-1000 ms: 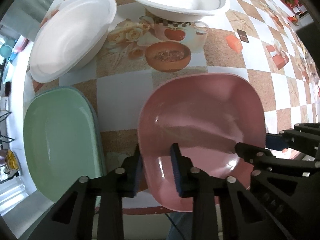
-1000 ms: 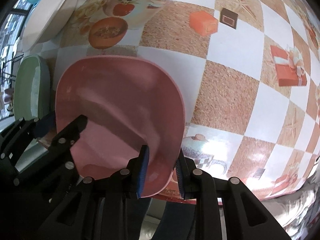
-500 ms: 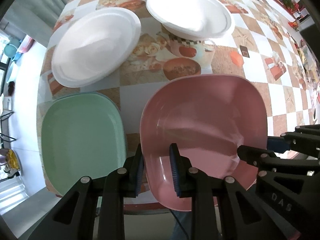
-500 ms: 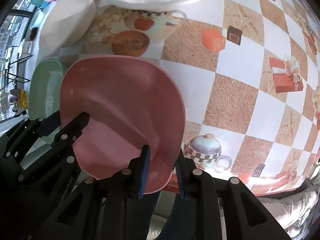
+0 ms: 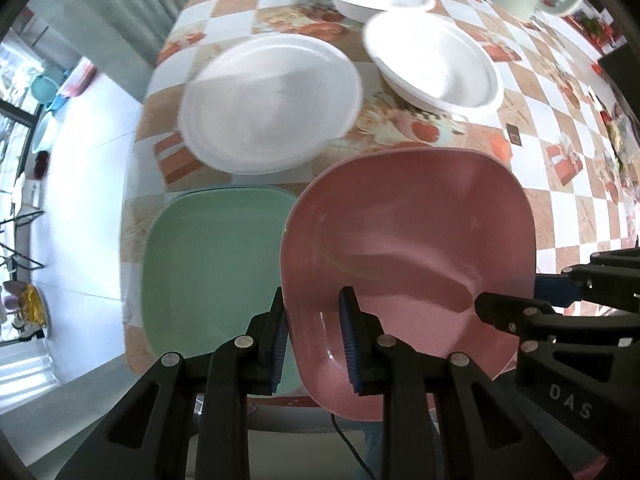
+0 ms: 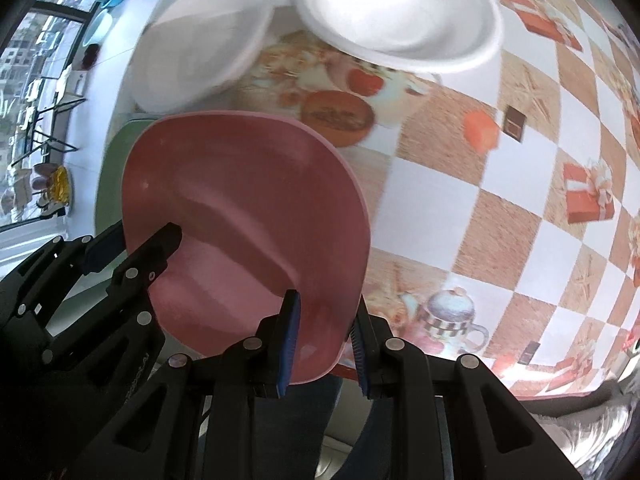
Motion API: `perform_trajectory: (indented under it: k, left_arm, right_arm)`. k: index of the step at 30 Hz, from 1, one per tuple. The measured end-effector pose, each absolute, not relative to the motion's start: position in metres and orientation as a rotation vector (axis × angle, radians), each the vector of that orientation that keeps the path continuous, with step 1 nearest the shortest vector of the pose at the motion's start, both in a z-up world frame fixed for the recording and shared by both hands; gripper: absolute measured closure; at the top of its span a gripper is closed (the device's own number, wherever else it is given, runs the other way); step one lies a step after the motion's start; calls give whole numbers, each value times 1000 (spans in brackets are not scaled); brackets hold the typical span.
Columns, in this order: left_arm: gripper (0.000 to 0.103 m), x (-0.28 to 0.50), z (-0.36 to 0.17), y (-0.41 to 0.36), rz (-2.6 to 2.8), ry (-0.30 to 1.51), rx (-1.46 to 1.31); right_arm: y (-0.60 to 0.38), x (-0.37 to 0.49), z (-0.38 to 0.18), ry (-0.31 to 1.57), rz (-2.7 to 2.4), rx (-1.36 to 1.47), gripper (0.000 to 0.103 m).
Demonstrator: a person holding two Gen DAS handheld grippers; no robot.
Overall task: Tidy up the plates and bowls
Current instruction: 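Carry the pink plate with the left gripper onto the green plate and release, then move the left gripper to a white round plate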
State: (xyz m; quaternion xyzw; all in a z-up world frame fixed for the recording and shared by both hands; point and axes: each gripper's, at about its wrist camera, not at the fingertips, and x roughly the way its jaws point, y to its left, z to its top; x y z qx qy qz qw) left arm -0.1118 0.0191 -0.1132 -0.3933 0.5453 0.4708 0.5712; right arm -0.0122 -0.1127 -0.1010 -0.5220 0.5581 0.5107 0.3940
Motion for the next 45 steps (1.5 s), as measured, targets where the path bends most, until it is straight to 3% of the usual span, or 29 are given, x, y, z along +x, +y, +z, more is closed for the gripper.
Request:
perform_trajectory:
  k: [14,29,31,36,37,39,41,44,45]
  left_arm:
    - [76,-166,-93,13,1254,1249,-945]
    - [76,-212,-108,36,1339,1249,-971]
    - [69,-215,-110,38,1343,1242,-972]
    - [29,-214,-111,40,1376,1260,-935]
    - [22,-215,-112,39,1389,1268,-929]
    - [22,-216,-112,38,1392,1266,-931]
    - [22,-217,-113,37,1396,1266,-937]
    - [19,-217,-112,38,1382,1250,-973]
    - [19,-216,-113,38,1379,1249,-983]
  right_arm:
    - [-103,-63,-103,1446,1375,-1378,76]
    - [-106,-112,-129,1499,1412,-1379,76]
    - [-107,-116,-129,1505,1421,-1366,76]
    - [-100,-139,-133,1452,1426,-1397,75]
    - [-100,-137,-132,1442,1418,-1401,73]
    - [-101,-130,-127,1416,1413,-1392,42]
    - [-102,-123,-121,1397,1429,-1366,25]
    - [-107,-105,-115,1388,1420,-1348,21]
    - [-110,-96,-114,1385,1399,-1342,12]
